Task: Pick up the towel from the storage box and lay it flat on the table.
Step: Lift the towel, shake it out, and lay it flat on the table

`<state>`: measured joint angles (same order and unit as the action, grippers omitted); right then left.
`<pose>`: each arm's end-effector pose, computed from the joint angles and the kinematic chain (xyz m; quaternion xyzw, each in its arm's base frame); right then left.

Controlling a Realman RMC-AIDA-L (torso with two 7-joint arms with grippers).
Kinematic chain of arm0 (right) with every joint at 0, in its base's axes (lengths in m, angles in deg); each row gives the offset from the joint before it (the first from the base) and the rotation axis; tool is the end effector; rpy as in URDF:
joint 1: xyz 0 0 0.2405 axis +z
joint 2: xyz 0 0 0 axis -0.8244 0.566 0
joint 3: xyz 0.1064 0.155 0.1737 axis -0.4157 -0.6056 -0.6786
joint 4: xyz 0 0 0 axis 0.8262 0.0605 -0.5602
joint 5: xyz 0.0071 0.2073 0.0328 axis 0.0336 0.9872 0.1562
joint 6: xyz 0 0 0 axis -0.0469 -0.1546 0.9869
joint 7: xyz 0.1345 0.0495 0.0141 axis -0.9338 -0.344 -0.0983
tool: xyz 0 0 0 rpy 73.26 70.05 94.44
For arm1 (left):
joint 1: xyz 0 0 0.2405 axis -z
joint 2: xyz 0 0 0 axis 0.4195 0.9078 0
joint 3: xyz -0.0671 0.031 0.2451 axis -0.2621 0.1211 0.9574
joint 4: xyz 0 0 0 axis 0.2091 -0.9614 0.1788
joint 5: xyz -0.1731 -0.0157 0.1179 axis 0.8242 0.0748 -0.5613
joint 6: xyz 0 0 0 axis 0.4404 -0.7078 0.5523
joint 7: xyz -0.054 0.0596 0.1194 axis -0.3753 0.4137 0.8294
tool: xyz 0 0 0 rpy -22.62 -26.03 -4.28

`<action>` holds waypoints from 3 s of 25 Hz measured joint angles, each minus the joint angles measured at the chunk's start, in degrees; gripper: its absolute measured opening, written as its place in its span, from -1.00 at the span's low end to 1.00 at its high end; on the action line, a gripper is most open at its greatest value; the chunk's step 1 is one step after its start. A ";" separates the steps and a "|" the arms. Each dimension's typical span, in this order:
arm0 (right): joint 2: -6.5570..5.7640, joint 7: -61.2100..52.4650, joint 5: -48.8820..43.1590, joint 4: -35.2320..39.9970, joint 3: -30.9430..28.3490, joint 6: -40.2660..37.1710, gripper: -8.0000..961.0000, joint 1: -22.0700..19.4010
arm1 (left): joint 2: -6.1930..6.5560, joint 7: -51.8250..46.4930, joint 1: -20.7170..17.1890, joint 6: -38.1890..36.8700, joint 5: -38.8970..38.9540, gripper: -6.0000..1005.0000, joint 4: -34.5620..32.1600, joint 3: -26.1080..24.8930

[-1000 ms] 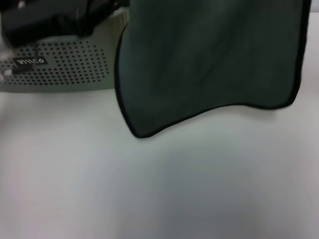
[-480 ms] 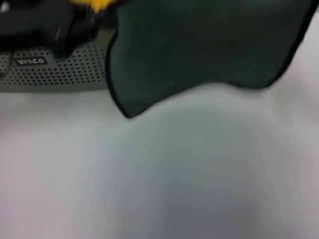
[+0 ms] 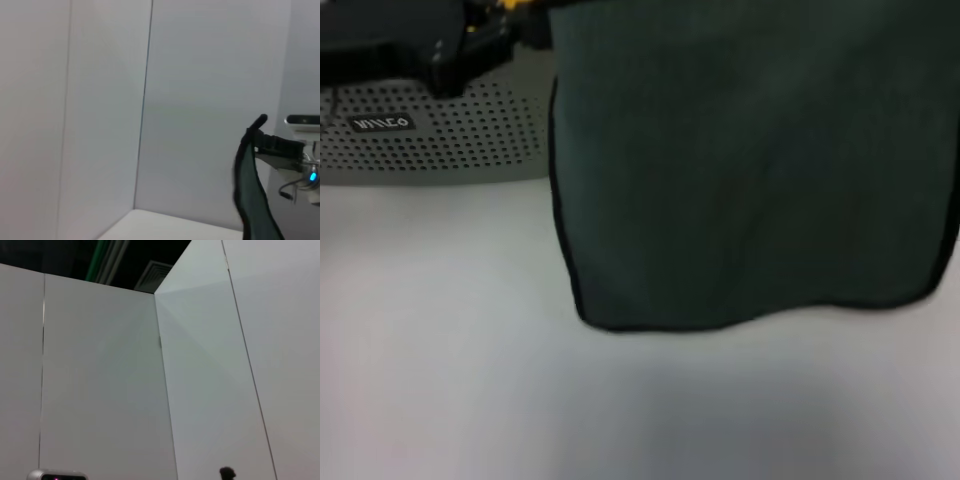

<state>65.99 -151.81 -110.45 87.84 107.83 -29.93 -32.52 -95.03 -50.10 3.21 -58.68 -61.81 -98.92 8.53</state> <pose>0.2004 0.3278 0.1032 -0.8123 0.0524 0.5436 0.2050 -0.1965 0.3400 0.1084 -0.9264 -0.1075 -0.3381 0.1260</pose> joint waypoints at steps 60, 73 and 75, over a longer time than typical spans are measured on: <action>1.30 1.96 -9.01 -23.32 7.94 16.68 -0.81 5.37 | -5.95 0.72 6.43 15.29 -39.92 -0.83 3.90 -1.57; 1.46 0.63 -9.85 -23.62 7.95 19.39 -0.81 5.43 | -6.13 0.65 6.34 16.29 -39.58 -0.73 3.98 -1.18; 1.34 0.30 -9.99 -23.65 7.96 19.97 -0.80 5.62 | -6.13 0.46 6.37 16.20 -39.70 -0.72 4.28 -1.15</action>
<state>67.33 -151.51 -120.44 64.19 115.78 -9.96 -26.90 -101.16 -49.64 9.57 -42.47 -101.52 -94.64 7.38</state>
